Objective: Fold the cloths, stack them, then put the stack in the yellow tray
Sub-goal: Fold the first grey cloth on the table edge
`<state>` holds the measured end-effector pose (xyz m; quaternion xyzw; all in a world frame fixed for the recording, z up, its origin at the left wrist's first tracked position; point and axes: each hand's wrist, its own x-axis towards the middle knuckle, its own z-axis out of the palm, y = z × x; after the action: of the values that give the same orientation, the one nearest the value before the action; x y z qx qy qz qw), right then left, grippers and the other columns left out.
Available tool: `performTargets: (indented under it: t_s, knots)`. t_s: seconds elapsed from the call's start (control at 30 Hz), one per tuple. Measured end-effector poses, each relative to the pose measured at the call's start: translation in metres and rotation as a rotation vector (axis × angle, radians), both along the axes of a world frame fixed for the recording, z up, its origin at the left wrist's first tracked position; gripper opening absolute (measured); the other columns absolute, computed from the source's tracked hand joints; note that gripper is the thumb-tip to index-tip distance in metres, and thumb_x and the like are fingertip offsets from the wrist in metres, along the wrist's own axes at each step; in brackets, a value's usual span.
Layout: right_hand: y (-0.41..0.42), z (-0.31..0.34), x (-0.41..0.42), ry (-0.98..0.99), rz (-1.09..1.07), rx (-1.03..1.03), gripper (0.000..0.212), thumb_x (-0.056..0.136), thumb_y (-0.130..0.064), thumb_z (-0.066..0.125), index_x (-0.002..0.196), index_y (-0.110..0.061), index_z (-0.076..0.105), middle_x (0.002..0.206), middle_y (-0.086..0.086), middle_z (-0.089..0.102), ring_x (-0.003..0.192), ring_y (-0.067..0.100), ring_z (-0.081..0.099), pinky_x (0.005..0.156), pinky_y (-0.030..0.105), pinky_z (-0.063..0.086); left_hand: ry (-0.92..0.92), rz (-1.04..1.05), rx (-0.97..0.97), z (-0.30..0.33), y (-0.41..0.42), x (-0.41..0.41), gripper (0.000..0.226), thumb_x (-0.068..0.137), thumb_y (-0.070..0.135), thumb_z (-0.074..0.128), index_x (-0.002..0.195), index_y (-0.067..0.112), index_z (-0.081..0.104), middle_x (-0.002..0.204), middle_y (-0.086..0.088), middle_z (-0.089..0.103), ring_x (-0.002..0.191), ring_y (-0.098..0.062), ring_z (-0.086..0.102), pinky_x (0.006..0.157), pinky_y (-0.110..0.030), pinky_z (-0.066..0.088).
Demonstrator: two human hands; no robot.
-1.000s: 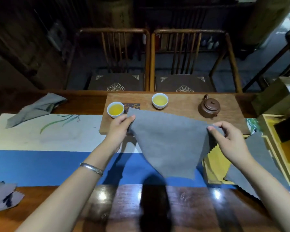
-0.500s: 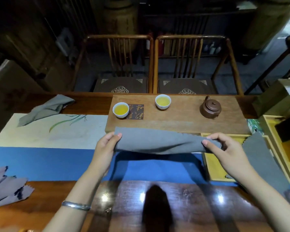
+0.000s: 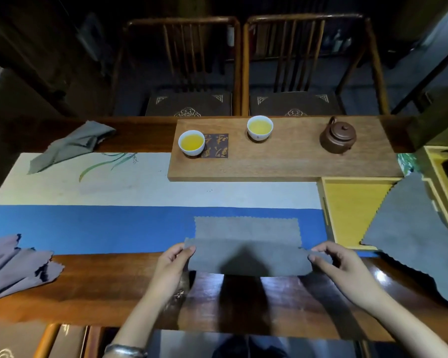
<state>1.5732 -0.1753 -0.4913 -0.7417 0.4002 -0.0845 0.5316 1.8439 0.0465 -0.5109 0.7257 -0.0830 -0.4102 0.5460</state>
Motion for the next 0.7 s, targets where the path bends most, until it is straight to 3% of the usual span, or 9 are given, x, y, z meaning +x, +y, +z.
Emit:
performTargets:
  t_s: [0.07,0.17,0.27,0.4,0.5,0.7]
  knots:
    - [0.0,-0.007,0.008,0.019,-0.016,0.004,0.01,0.089,-0.014,0.064,0.082,-0.021,0.067,0.083,-0.004,0.069,0.076,0.031,0.061,0.075,0.039,0.048,0.022,0.027,0.008,-0.008,-0.006,0.003,0.021,0.094,0.009,0.054,0.088,-0.01,0.064,0.087,-0.021,0.069,0.078,-0.022,0.063,0.068,-0.021,0.049]
    - [-0.007,-0.022,0.025,0.056,-0.054,0.004,0.012,0.089,-0.008,0.063,0.081,-0.016,0.066,0.075,-0.004,0.067,0.06,0.005,0.055,0.059,0.019,0.041,0.038,0.02,0.044,-0.021,-0.015,0.009,0.02,0.095,0.009,0.054,0.082,-0.005,0.058,0.078,-0.017,0.06,0.074,-0.022,0.055,0.069,-0.032,0.041]
    - [-0.018,-0.043,0.039,0.111,-0.123,0.007,0.004,0.087,-0.007,0.066,0.083,-0.008,0.067,0.059,-0.012,0.061,0.046,-0.002,0.046,0.048,0.011,0.033,-0.029,-0.037,0.123,-0.036,-0.024,0.019,0.027,0.095,0.013,0.054,0.07,0.005,0.049,0.053,-0.006,0.045,0.048,-0.018,0.043,0.052,-0.031,0.033]
    - [-0.032,-0.062,0.055,0.2,-0.176,0.008,0.006,0.085,-0.012,0.069,0.082,-0.008,0.066,0.06,0.0,0.057,0.046,0.006,0.047,0.048,0.019,0.038,-0.059,-0.074,0.152,-0.053,-0.039,0.031,0.028,0.097,0.013,0.051,0.071,0.005,0.044,0.054,-0.009,0.031,0.047,-0.017,0.029,0.051,-0.034,0.023]
    - [-0.039,-0.072,0.065,0.252,-0.145,-0.054,0.009,0.084,-0.013,0.068,0.077,-0.016,0.064,0.071,-0.003,0.063,0.066,0.02,0.057,0.063,0.028,0.043,-0.096,-0.104,0.178,-0.062,-0.046,0.038,0.027,0.097,0.013,0.05,0.072,0.006,0.045,0.057,-0.01,0.032,0.05,-0.018,0.03,0.054,-0.034,0.026]
    - [-0.049,-0.083,0.078,0.305,-0.122,-0.131,0.01,0.086,-0.016,0.065,0.08,-0.008,0.062,0.079,-0.001,0.063,0.077,0.017,0.058,0.068,0.025,0.038,-0.153,-0.119,0.231,-0.076,-0.052,0.046,0.036,0.097,0.015,0.051,0.062,0.013,0.042,0.048,-0.001,0.037,0.043,-0.016,0.033,0.05,-0.031,0.029]
